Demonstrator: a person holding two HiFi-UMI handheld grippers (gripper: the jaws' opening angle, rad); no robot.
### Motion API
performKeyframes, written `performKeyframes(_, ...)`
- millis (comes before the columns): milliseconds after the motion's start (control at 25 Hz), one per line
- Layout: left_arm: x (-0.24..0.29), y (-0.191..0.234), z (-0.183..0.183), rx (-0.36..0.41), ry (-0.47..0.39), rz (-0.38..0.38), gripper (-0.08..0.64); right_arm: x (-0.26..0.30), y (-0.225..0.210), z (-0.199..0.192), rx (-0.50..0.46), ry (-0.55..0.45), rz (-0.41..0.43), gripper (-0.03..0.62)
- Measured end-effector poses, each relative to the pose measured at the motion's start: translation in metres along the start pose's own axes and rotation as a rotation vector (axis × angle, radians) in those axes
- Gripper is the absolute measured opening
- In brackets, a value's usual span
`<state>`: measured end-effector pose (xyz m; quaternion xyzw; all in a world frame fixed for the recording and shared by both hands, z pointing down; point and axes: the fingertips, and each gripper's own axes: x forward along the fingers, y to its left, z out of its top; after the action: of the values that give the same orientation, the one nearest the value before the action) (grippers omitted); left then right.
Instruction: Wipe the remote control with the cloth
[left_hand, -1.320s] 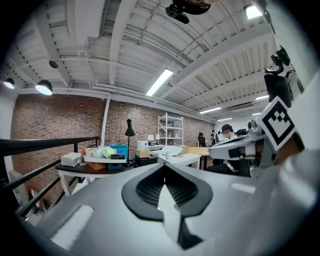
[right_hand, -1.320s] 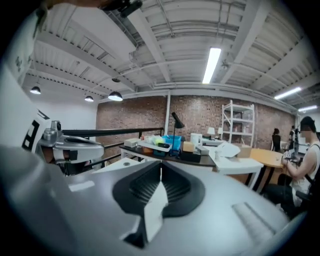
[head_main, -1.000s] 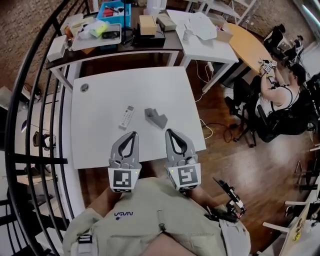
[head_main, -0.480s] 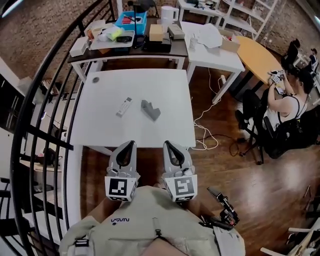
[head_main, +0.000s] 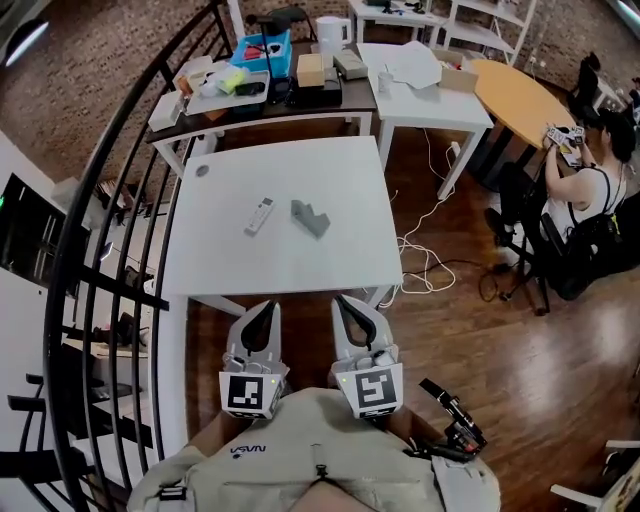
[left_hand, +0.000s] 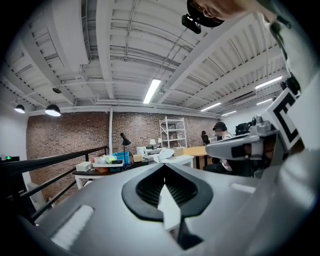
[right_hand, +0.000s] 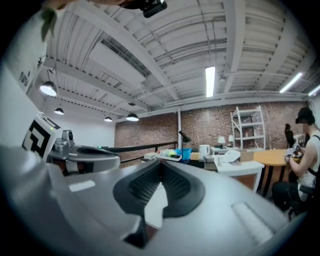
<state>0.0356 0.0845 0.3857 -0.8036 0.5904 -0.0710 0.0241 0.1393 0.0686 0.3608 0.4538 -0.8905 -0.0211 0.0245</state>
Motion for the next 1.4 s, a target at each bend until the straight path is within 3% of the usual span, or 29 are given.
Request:
performKeyframes(240,-0.026,0.017,-0.006,-0.011,0.001,-0.009,0.005,-0.012,0.034,-0.012,0.008,0.064,-0.033,0.005)
performKeyframes(440,-0.046,0.018,0.004,-0.12,-0.047,-0.04,0.005,-0.022,0.056,-0.005,0.001,0.05,-0.076,0.004)
performKeyframes(840,-0.061,0.019,-0.005,-0.107,-0.074,-0.101,0.005,-0.038,0.067,-0.027,0.046,0.099,-0.173,0.002)
performKeyframes(960,-0.061,0.021,-0.005,-0.096,-0.068,-0.102,0.005,-0.037,0.068,-0.026,0.038,0.101,-0.175,0.003)
performKeyframes(1120,-0.059,0.026,-0.011,-0.012,-0.057,-0.107,0.005,-0.034,0.07,-0.014,0.042,0.065,-0.169,0.002)
performKeyframes(1400,-0.055,0.024,-0.007,-0.025,-0.079,-0.122,0.005,-0.034,0.069,-0.007,0.014,0.068,-0.163,0.002)
